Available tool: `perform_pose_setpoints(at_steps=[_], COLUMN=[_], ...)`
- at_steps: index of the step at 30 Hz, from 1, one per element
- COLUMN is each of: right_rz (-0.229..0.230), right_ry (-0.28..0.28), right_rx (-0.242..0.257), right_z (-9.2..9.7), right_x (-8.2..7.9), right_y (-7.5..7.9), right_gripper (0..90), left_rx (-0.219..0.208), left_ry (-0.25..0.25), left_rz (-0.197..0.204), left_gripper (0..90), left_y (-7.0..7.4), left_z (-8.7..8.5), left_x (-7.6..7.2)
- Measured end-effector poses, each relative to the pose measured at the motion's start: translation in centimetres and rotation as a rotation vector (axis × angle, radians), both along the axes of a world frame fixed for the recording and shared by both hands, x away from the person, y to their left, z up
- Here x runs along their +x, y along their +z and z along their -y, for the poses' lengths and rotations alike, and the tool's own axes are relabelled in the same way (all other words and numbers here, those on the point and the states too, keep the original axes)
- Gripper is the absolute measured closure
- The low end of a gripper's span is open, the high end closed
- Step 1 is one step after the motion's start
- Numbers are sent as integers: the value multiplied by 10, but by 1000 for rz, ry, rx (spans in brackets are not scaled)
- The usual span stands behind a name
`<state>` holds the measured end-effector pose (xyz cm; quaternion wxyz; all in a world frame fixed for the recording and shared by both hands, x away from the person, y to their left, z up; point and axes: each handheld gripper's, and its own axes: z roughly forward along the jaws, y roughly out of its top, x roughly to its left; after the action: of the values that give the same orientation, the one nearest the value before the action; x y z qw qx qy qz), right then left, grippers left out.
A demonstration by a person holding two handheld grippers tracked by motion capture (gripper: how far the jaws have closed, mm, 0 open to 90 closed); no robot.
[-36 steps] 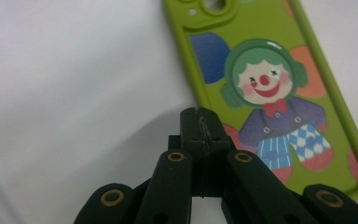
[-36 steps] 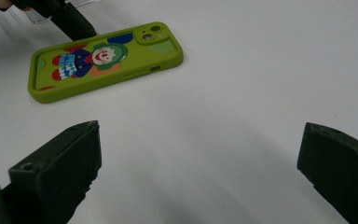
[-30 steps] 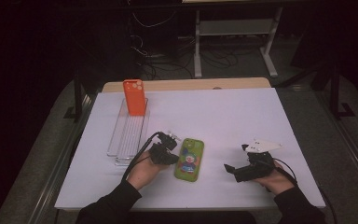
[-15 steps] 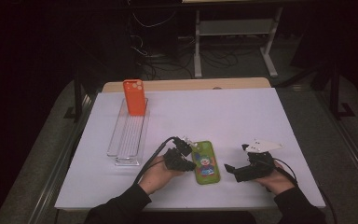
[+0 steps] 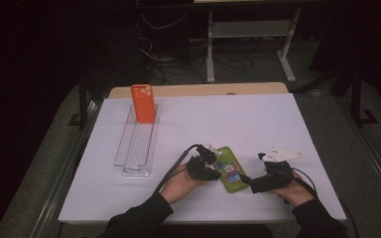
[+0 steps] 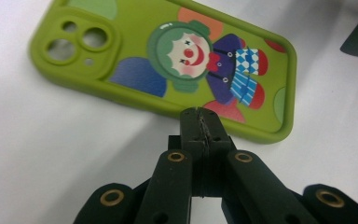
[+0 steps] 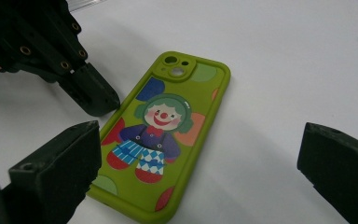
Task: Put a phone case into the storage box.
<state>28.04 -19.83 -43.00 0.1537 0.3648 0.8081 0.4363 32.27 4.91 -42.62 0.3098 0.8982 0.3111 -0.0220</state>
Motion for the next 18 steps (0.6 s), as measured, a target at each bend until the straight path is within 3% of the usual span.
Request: perform_pose_setpoints(at_steps=[3, 6, 7, 10, 14, 15, 18], right_rz=[-5, -4, -2, -7, -18, -8, -37], right_ry=[-5, 0, 0, -2, -6, -2, -13], right_rx=[-1, -3, -4, -6, -3, -8, -12], right_z=[0, 0, 0, -1, -3, -3, -5], right_x=[0, 0, 0, -1, -1, 0, 0], right_y=[0, 0, 0, 0, 0, 1, 4], right_gripper=[0, 0, 0, 0, 0, 0, 0], left_rx=[-15, -91, -83, -136, -146, -152, -175], left_ry=[-50, -28, -52, -42, -56, -49, -26], left_rz=[58, 81, 95, 135, 216, 229, 252], left_gripper=[790, 658, 625, 494, 315, 280, 149], left_y=[6, 12, 15, 17, 18, 18, 18], left_z=[-14, -26, -33, -47, -70, -74, -88], left_x=[3, 2, 3, -2, -8, -9, -9])
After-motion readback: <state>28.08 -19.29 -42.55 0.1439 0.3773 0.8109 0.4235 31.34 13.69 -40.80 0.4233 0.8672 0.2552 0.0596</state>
